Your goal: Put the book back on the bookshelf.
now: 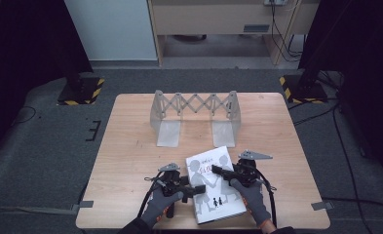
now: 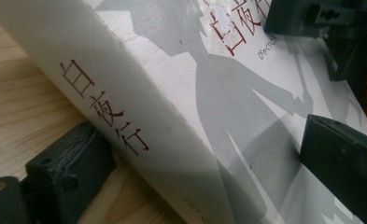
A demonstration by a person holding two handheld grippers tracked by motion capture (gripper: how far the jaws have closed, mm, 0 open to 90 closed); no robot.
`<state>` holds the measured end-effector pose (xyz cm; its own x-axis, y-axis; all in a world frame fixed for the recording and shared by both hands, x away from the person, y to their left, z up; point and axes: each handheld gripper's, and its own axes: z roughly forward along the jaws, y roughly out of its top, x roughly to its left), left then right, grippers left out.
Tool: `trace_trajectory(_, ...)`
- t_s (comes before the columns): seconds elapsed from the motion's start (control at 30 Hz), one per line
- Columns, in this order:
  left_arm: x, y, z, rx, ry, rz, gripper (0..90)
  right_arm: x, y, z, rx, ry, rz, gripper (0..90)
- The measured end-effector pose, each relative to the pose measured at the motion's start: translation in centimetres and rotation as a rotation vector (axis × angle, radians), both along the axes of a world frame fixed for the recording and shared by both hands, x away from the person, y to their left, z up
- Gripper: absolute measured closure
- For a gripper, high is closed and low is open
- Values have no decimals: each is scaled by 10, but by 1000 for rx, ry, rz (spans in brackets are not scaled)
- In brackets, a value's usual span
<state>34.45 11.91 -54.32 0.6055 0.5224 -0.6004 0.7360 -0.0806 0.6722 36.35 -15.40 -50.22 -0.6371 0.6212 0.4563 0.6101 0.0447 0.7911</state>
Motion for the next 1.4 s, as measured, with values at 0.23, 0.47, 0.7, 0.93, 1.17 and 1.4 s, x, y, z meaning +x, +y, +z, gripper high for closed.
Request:
trace_trajectory(0.23, -1, 0, 0, 21, -18, 14, 64, 0, -4, -5, -72, 16, -27, 383)
trace_trajectory(0.47, -2, -1, 0, 28, -23, 17, 67, -4, -1, -4, -149, -26, -35, 266)
trace_trajectory(0.7, -4, -4, 2, 68, -42, 29, 85, -5, -15, -10, -223, -14, -72, 269)
trace_trajectory(0.93, -4, -5, 2, 72, -39, 33, 84, -6, -20, -15, -184, 45, -58, 258)
trace_trajectory(1.17, -6, -9, 3, 85, -46, 41, 58, -5, -17, -19, -145, 76, -47, 246)
trace_trajectory(1.4, -6, -10, 3, 89, -46, 39, 53, -4, -17, -20, -142, 79, -48, 246)
